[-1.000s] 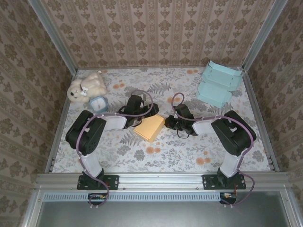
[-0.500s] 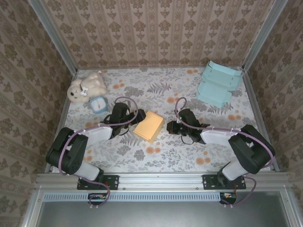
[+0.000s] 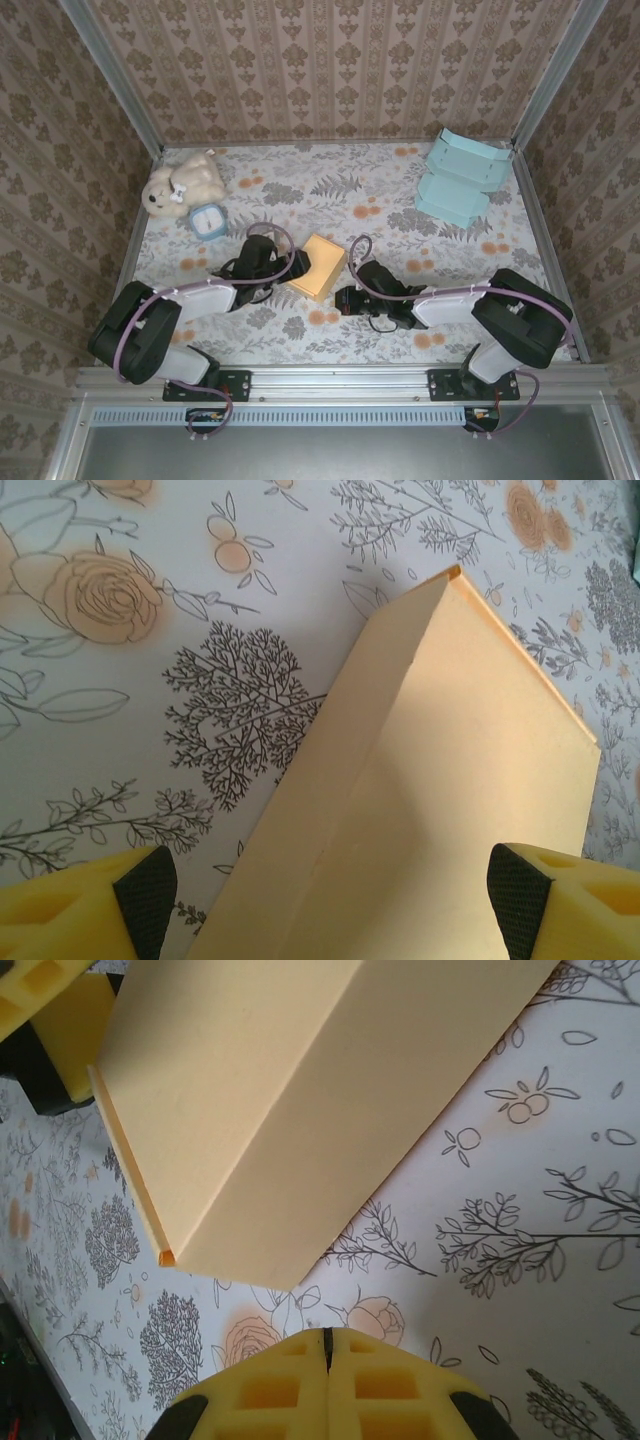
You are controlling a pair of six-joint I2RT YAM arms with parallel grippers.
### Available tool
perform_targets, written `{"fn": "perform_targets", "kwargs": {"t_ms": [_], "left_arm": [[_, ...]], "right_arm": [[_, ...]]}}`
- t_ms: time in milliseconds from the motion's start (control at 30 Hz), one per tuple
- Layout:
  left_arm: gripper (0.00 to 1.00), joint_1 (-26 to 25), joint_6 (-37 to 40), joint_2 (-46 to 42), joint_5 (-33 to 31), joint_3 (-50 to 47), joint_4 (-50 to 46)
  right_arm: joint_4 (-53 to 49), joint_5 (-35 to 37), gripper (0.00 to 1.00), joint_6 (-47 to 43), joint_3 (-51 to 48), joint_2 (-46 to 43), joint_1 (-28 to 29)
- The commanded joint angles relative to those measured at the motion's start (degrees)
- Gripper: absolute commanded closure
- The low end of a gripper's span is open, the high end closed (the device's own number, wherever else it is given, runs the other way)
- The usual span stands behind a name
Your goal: Fold the paper box
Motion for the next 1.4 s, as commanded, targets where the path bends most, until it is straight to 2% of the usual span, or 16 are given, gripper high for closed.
{"fn": "perform_targets", "kwargs": {"t_ms": [0,267,567,700,900,1000,1167,1367], "left_arm": [[0.16,-1.1,-0.7,-0.8,-1.4,-0.8,0.5],[0.16,-3.9,-0.8,-0.8,-4.6,-1.1,0.0],[0.16,-9.0,-3.0,1.3,-4.9,-1.1,2.2],[0.16,-13.0,-5.4,0.4,-6.0,-1.2,3.8],[0.16,-21.8,-11.0,-0.3,-13.8,-1.2,5.9],[0.16,-23.4,-11.9,-0.6,-15.6,-0.7,6.1],[0.16,-22.9,-9.1,-1.8,-19.5,2.4,0.8],[0.16,-16.1,-5.6,-3.0,-21.9,4.4,-4.0]], "right_arm": [[2.8,1.6,1.00,2.1,1.0,2.3,1.2],[5.4,1.6,1.00,3.4,2.6,6.6,2.4],[7.5,3.4,1.00,4.4,3.0,8.6,2.6],[10.8,4.4,1.00,5.1,2.6,9.0,2.5],[16.4,7.1,1.00,8.5,2.9,8.8,2.9],[15.8,8.2,1.00,8.6,4.8,8.6,3.8],[13.5,8.1,1.00,7.7,8.1,9.4,5.5],[14.2,11.7,1.00,8.4,5.8,8.3,6.5]]}}
